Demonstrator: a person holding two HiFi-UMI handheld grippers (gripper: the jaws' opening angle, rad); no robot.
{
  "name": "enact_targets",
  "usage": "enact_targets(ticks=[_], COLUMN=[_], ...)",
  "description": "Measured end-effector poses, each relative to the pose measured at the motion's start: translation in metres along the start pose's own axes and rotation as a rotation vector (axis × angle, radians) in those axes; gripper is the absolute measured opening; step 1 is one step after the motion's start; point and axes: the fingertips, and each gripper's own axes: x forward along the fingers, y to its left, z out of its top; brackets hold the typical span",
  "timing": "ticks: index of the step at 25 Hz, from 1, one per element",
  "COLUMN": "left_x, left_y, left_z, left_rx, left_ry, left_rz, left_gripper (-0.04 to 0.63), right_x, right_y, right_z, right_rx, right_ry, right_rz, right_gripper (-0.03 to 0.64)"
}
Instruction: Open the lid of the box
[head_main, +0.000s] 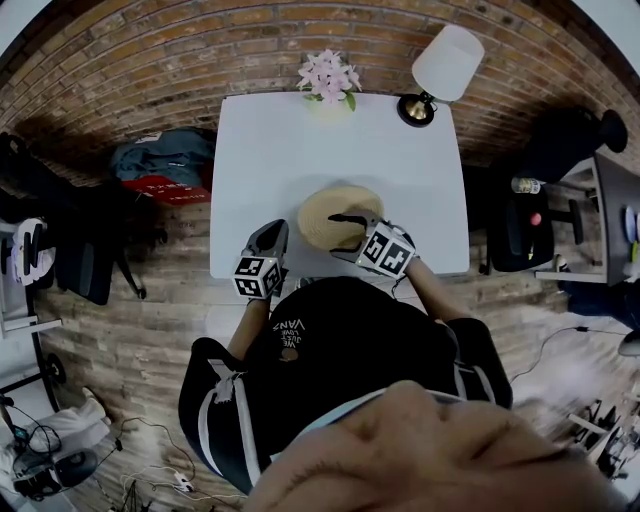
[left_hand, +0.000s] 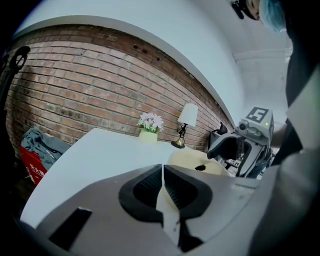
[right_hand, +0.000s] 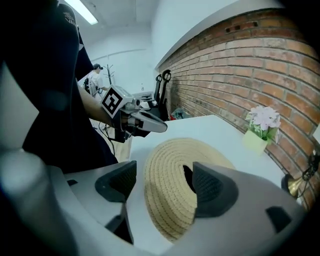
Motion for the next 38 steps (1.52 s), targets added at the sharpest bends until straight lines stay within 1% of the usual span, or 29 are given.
enact_targets(ticks=[2,7,14,18,22,26,29,34,38], left_x=[0.001,0.002,0.005,0.005,0.002,0.001,0.004,0.005,0.007], left_y=[0.001,0.005,0.006,0.006,0.005,-0.001,-0.006,-0.014,-0.018], left_z=[-0.001,-0.011,-0.019,-0.023,-0.029,-0.035,-0.038,-0.039,-0.041], left_rx=[-0.004,-0.011,-0.023,-0.022,-0.034,-0.037,-0.036,-0.027,-0.036], left_ry=[0.002,0.024,0.041,0.046,0.058,0.072,0.083,0.084,0.085], left_rz=[0.001,0.007,0.009,0.011,0.016,0.003,-0.011,-0.041,-0.058], left_gripper=[0.011,0.011,0.011,0.011,0.012,0.012,0.012,0.012,0.014], right_x=[0.003,0.009,0.02,0.026,0.028,0.034,0.04,0.043,0.047], right_y=[0.001,0.003,0.009,0.01,0.009,0.005,0.0,0.002,0.002], right_z=[-0.003,-0.008,-0.018,-0.028,-0.028,-0.033,-0.037,-0.037,-0.039], right_rx=[-0.03,-0.169,-0.196,-0.225,-0.236,-0.293,-0.294,-0.254,-0.26], right_ry=[0.04,0.16,0.273,0.347,0.374,0.407,0.416,0.413,0.45], right_rz=[0.014,0.025,0.098,0.114,0.119,0.088,0.076,0.114,0.143], right_gripper=[0.319,0.319,0.319,0.319,0.319,0.319,0.321,0.326,0.334])
